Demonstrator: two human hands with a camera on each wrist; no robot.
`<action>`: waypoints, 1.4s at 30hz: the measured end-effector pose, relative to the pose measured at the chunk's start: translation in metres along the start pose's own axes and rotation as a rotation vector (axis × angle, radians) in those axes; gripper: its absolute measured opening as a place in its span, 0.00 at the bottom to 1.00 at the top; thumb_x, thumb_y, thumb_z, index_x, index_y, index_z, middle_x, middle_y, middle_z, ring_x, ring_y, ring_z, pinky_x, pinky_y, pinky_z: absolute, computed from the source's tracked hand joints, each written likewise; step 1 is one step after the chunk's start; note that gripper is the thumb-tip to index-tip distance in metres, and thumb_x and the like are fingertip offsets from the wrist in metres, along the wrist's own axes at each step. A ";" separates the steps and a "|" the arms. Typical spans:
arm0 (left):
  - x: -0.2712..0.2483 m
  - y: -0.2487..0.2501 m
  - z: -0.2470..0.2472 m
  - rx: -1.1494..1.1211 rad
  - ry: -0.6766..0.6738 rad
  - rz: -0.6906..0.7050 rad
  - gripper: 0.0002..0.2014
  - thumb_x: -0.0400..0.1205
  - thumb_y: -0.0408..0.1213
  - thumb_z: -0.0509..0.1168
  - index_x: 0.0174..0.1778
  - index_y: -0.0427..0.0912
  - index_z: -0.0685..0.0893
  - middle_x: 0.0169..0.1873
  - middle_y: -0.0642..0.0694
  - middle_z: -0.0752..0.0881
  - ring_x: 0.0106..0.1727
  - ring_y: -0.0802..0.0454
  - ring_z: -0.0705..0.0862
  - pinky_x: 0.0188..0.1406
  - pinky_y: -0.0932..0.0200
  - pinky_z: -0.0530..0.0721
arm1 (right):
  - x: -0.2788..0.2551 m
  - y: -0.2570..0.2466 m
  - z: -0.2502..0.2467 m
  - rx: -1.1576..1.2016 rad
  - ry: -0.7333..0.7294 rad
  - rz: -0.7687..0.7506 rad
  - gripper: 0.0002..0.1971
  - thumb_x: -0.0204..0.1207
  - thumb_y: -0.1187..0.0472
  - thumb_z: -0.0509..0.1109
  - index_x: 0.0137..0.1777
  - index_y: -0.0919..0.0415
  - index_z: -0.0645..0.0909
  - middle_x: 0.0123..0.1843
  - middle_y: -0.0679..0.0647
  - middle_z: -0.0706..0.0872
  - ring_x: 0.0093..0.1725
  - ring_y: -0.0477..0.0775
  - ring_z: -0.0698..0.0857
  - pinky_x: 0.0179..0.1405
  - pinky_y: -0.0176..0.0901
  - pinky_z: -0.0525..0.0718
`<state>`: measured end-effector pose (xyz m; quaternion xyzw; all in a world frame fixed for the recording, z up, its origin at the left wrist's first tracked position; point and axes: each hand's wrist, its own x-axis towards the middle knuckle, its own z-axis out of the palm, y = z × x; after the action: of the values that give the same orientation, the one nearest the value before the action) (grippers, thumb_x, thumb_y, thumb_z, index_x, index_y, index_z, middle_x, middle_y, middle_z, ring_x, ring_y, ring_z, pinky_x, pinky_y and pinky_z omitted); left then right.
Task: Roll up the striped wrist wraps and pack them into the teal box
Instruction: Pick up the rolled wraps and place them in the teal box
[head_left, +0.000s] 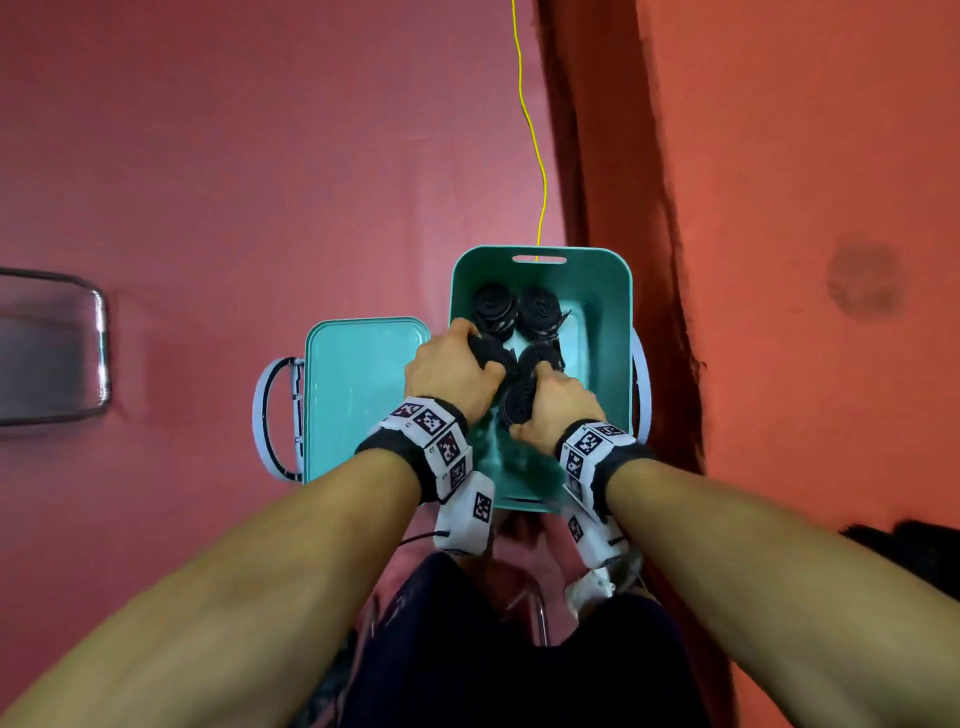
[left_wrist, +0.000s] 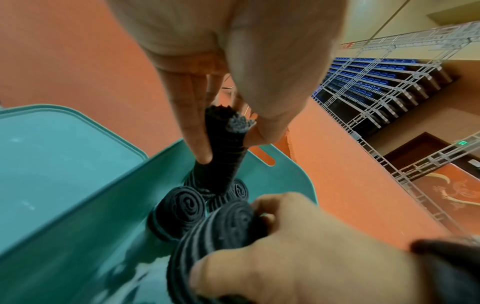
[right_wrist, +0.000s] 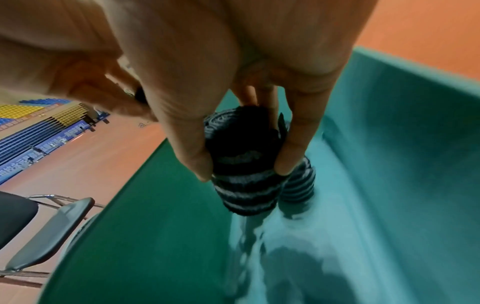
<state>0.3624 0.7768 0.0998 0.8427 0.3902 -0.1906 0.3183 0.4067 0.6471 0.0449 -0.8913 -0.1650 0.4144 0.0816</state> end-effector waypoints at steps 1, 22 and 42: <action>0.001 -0.001 0.000 -0.016 0.005 0.007 0.19 0.79 0.45 0.69 0.67 0.50 0.80 0.57 0.41 0.88 0.61 0.36 0.82 0.59 0.49 0.80 | 0.007 -0.003 0.009 0.007 -0.020 0.013 0.33 0.68 0.49 0.81 0.67 0.60 0.69 0.64 0.61 0.82 0.63 0.68 0.84 0.59 0.56 0.85; 0.016 -0.023 0.013 -0.106 0.010 0.044 0.22 0.77 0.47 0.72 0.68 0.55 0.81 0.57 0.45 0.89 0.62 0.40 0.82 0.64 0.48 0.83 | 0.067 -0.026 0.056 0.047 -0.161 0.055 0.31 0.84 0.61 0.69 0.82 0.69 0.61 0.77 0.66 0.68 0.76 0.67 0.72 0.73 0.55 0.76; 0.011 -0.020 0.019 -0.132 0.030 0.027 0.21 0.77 0.47 0.71 0.67 0.57 0.81 0.57 0.45 0.88 0.64 0.40 0.82 0.64 0.46 0.84 | 0.088 -0.012 0.065 0.057 -0.199 -0.007 0.16 0.83 0.60 0.66 0.69 0.61 0.79 0.65 0.64 0.83 0.60 0.69 0.84 0.50 0.50 0.80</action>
<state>0.3519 0.7800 0.0721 0.8278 0.3952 -0.1475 0.3699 0.4078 0.6909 -0.0562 -0.8424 -0.1637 0.5053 0.0914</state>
